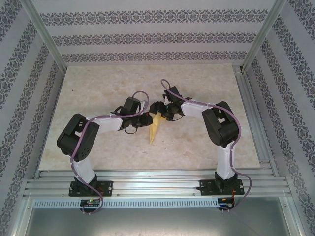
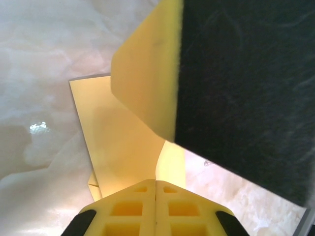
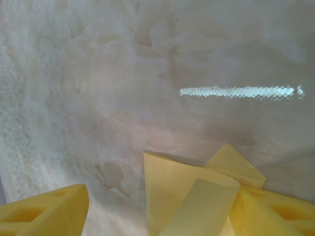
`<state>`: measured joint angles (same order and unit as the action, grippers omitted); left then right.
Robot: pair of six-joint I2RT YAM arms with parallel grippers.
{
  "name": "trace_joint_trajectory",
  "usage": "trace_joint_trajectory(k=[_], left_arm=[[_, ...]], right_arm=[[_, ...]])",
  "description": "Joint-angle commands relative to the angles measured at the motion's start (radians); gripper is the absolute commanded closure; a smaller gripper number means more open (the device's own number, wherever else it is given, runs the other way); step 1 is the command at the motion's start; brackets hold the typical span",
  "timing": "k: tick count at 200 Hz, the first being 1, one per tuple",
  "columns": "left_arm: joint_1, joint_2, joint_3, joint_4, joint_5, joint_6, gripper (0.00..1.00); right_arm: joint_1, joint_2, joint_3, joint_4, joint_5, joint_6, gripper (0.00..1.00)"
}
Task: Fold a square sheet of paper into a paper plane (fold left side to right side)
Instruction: Fold the wing for the fifth time at the center of the table.
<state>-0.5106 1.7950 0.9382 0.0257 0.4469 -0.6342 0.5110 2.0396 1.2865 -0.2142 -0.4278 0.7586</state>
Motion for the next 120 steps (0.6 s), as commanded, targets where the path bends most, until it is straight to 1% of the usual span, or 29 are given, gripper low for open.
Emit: trace_joint_trajectory(k=[1, 81, 120], left_arm=[[0.011, 0.031, 0.026, -0.021, -0.020, 0.036, 1.00], [0.012, 0.081, 0.042, -0.026, -0.042, 0.048, 1.00], [0.011, 0.108, 0.037, -0.008, -0.030, 0.037, 1.00]], right_arm=[[0.014, 0.042, 0.007, -0.066, 0.035, -0.020, 0.25], [0.020, 0.044, 0.016, -0.080, 0.041, -0.028, 0.25], [0.022, 0.047, 0.019, -0.082, 0.040, -0.029, 0.25]])
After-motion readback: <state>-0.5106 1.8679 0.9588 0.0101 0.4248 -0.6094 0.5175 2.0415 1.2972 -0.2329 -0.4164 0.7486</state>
